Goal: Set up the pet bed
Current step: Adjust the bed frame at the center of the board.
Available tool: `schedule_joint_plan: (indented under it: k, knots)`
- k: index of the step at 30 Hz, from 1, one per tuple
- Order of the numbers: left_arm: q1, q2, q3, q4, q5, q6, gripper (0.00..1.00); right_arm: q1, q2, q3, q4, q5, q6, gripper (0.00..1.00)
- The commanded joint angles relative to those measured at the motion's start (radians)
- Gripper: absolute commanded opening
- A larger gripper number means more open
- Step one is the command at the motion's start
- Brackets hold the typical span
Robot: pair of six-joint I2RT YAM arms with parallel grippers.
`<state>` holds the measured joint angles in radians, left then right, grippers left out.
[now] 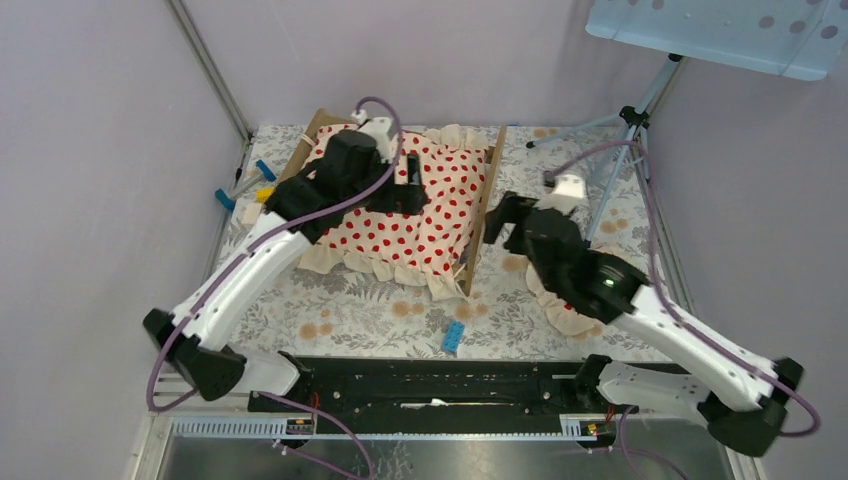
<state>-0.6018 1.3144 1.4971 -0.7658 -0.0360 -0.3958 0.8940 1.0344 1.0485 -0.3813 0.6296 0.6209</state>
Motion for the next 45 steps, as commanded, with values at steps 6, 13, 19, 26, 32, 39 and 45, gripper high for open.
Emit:
schedule_joint_plan:
  k: [6,13,19,26,32,39,45]
  knots:
    - [-0.222,0.313,0.387,0.085,-0.058,0.008,0.99,-0.007,-0.341,0.124,-0.270,0.289,-0.027,0.89]
    - [-0.286,0.593,0.647,-0.035,-0.095,0.044,0.97,-0.007,-0.455,0.103,-0.326,0.323,-0.034,0.86]
    - [-0.291,0.684,0.689,-0.103,-0.180,0.102,0.84,-0.007,-0.460,0.079,-0.320,0.295,-0.048,0.85]
    - [-0.291,0.670,0.671,-0.139,-0.095,0.197,0.26,-0.007,-0.451,0.028,-0.276,0.283,-0.086,0.84]
    - [-0.292,0.489,0.446,-0.065,0.088,0.353,0.20,-0.007,-0.444,-0.009,-0.236,0.256,-0.112,0.84]
    - [-0.289,0.391,0.371,-0.124,0.233,0.580,0.00,-0.007,-0.447,-0.055,-0.183,0.197,-0.128,0.84]
    - [-0.291,0.274,0.257,-0.247,0.411,0.813,0.00,-0.007,-0.437,-0.079,-0.142,0.153,-0.171,0.85]
